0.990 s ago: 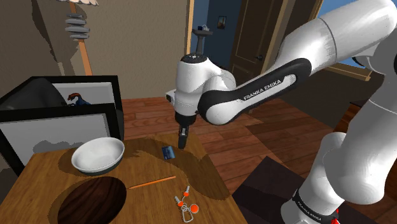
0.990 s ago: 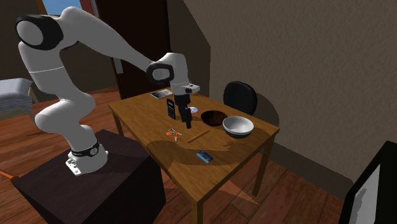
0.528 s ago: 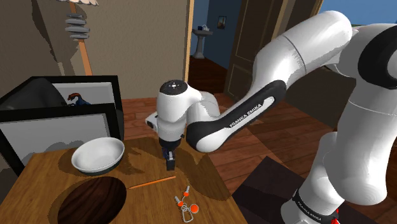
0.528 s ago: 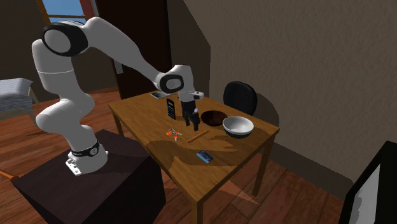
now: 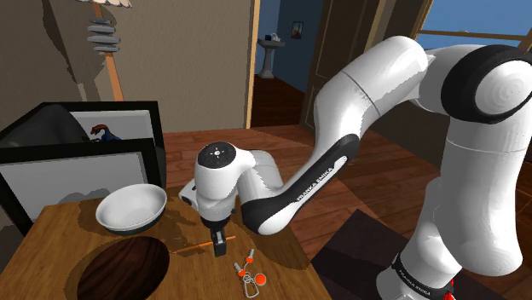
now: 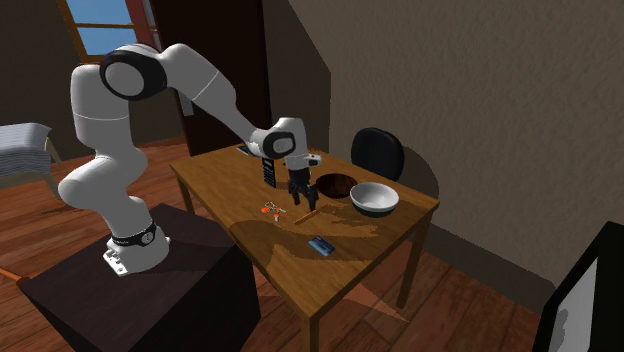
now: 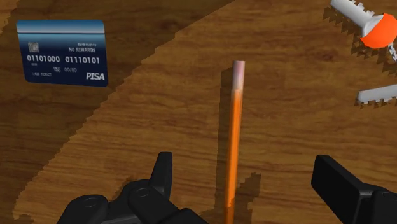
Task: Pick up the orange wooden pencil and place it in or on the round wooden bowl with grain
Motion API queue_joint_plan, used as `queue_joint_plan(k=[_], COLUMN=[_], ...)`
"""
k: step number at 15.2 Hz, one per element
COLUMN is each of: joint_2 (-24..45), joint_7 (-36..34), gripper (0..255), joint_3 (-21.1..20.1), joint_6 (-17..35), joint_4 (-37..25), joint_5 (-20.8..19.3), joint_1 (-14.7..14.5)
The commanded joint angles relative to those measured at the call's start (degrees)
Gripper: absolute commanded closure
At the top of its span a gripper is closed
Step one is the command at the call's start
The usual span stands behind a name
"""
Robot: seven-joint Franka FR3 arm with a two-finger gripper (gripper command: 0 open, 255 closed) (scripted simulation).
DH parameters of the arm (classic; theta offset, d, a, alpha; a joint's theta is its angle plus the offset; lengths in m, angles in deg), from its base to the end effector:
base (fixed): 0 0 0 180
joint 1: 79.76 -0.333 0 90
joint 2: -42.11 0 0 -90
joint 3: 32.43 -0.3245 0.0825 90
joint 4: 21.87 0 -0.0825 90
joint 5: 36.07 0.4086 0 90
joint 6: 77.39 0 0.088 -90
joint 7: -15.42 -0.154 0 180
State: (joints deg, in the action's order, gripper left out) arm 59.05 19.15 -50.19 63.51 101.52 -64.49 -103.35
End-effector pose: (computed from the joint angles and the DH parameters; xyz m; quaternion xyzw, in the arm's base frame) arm 0.4511 0.3828 0.2138 0.8322 0.5423 0.0547 0.1017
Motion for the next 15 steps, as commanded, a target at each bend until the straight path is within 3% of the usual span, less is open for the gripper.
queue_joint_plan(k=[1,12,13,15], joint_2=[1.5,3.2,3.2,3.2], joint_7=[-0.7,-1.6,-1.6,-1.6], gripper=[0,0,255,255], joint_3=[0.5,1.2,1.2,1.2], joint_6=[1.0,2.3,2.3,2.3], joint_4=[-0.4,-0.6,-0.6,-0.6], joint_5=[-1.1,-2.4,-2.4,-2.4], joint_1=[-0.2,-0.5,-0.5,-0.5])
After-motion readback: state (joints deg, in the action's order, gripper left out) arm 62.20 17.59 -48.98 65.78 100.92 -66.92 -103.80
